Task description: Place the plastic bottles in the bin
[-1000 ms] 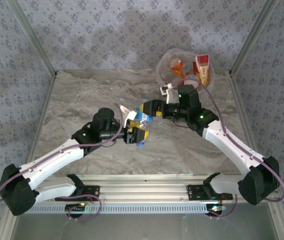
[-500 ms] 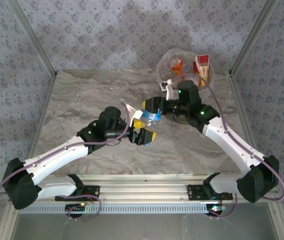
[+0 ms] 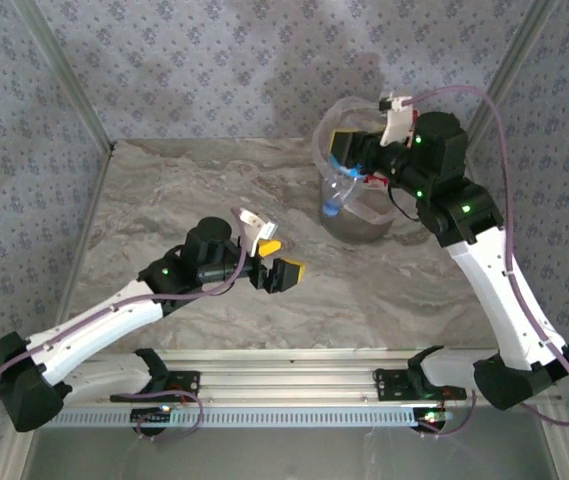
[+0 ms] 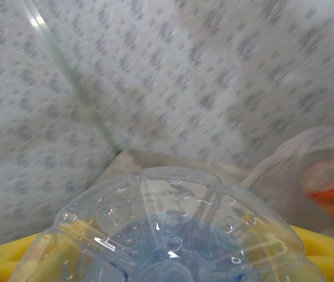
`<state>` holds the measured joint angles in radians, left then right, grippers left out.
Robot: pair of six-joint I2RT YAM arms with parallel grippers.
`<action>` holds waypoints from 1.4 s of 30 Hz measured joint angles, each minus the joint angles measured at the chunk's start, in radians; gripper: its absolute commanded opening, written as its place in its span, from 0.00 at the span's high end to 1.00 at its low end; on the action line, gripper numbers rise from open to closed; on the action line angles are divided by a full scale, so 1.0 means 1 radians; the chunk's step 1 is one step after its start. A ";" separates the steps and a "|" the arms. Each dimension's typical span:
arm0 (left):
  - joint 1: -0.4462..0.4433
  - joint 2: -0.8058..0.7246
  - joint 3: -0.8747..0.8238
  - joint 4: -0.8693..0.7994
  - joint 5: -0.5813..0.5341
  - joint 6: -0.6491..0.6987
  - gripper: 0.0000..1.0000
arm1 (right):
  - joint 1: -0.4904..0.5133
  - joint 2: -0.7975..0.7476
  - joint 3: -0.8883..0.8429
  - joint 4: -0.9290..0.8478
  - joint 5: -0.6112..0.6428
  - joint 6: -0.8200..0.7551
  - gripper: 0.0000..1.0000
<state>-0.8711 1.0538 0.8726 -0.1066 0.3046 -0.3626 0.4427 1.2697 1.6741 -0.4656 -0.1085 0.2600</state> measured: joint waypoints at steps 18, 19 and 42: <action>0.000 -0.101 -0.010 -0.136 -0.132 0.034 0.00 | -0.057 0.335 0.147 0.036 0.247 -0.314 0.39; 0.000 -0.101 -0.010 -0.137 -0.134 0.034 0.00 | -0.058 0.335 0.139 0.033 0.248 -0.322 0.39; 0.000 -0.069 -0.019 -0.137 -0.137 0.037 0.00 | -0.062 0.322 -0.089 0.126 0.306 -0.354 0.19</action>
<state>-0.8711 0.9848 0.8532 -0.2432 0.1680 -0.3260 0.3809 1.5913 1.5856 -0.3397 0.1970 -0.0944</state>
